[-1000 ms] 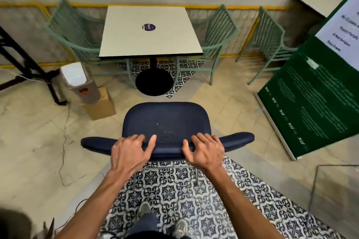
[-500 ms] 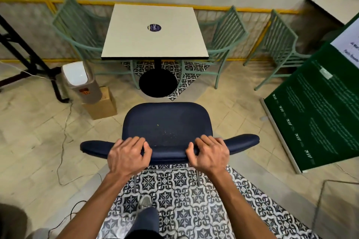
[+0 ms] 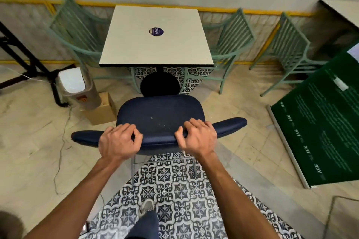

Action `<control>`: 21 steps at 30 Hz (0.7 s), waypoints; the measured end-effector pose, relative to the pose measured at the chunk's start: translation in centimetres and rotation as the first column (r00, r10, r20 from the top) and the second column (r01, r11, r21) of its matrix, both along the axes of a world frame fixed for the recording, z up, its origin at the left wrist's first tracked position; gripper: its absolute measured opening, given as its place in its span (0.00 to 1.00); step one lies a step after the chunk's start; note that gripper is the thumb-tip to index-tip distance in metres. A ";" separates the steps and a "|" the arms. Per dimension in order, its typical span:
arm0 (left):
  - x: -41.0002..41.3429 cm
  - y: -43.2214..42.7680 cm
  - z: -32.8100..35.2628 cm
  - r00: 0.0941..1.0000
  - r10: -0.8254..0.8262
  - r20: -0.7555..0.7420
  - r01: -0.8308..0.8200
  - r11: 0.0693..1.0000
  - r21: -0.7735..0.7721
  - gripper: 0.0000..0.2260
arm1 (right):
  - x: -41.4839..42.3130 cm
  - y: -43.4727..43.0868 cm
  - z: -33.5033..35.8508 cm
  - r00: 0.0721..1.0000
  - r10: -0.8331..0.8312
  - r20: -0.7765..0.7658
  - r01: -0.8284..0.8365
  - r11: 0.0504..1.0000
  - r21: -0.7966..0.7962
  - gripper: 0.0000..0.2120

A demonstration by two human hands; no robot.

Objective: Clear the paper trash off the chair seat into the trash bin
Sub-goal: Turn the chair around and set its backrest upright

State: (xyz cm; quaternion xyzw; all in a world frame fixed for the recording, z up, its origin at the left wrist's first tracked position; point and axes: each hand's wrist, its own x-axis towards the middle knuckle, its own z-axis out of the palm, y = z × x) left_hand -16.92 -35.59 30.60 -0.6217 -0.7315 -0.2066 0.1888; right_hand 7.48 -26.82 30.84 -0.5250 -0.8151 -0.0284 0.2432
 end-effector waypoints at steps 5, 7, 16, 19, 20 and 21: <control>-0.8 3.8 0.2 1.000 -0.019 -0.018 0.020 1.000 0.021 0.14 | -0.7 4.0 0.0 1.000 -0.011 0.002 0.011 1.000 0.021 0.13; 0.0 4.1 -0.3 0.998 -0.049 -0.031 0.050 0.998 0.030 0.15 | 0.1 4.4 -0.2 1.000 0.002 0.015 -0.002 1.000 0.029 0.12; -6.5 10.5 0.0 0.995 -0.100 -0.026 0.101 0.994 0.030 0.12 | -5.9 8.1 0.1 0.995 -0.101 0.018 0.102 0.993 -0.056 0.15; -8.3 12.6 -0.4 0.997 -0.081 -0.005 0.081 0.996 0.030 0.13 | -7.7 10.2 0.4 0.994 -0.099 0.040 0.102 0.992 -0.079 0.16; -8.8 13.4 -0.5 0.997 -0.080 -0.001 0.080 0.996 0.031 0.13 | -8.2 11.0 0.4 0.994 -0.097 0.054 0.102 0.992 -0.081 0.15; -9.1 13.9 -0.6 0.997 -0.075 0.002 0.075 0.997 0.031 0.13 | -8.5 11.6 0.5 0.993 -0.095 0.066 0.101 0.992 -0.080 0.15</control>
